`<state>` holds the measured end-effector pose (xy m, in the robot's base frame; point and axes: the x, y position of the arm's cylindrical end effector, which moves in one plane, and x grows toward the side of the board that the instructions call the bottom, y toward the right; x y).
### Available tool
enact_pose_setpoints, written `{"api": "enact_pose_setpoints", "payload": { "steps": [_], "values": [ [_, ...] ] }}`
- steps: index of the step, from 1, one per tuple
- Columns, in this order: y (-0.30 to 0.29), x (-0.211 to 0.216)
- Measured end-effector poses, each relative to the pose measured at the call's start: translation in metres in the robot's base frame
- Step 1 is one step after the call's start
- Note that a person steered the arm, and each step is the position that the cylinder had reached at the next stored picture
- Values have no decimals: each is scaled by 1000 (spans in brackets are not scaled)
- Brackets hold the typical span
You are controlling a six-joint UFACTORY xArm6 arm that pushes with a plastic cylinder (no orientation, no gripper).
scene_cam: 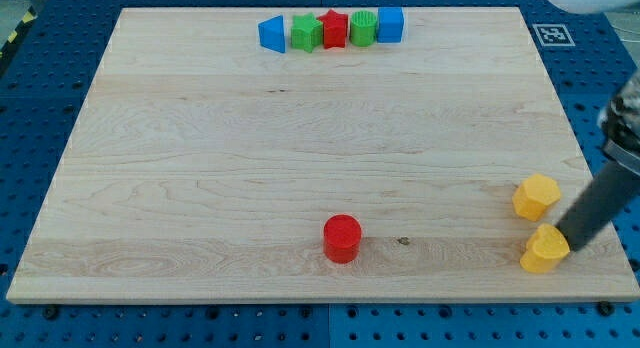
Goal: Move heart diagonal to the hexagon
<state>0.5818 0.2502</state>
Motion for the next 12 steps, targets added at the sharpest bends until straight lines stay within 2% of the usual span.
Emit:
{"api": "enact_pose_setpoints", "payload": {
  "steps": [1,2,4,12],
  "values": [
    [10,6],
    [10,35],
    [-29,31],
    [-50,11]
  ]
}}
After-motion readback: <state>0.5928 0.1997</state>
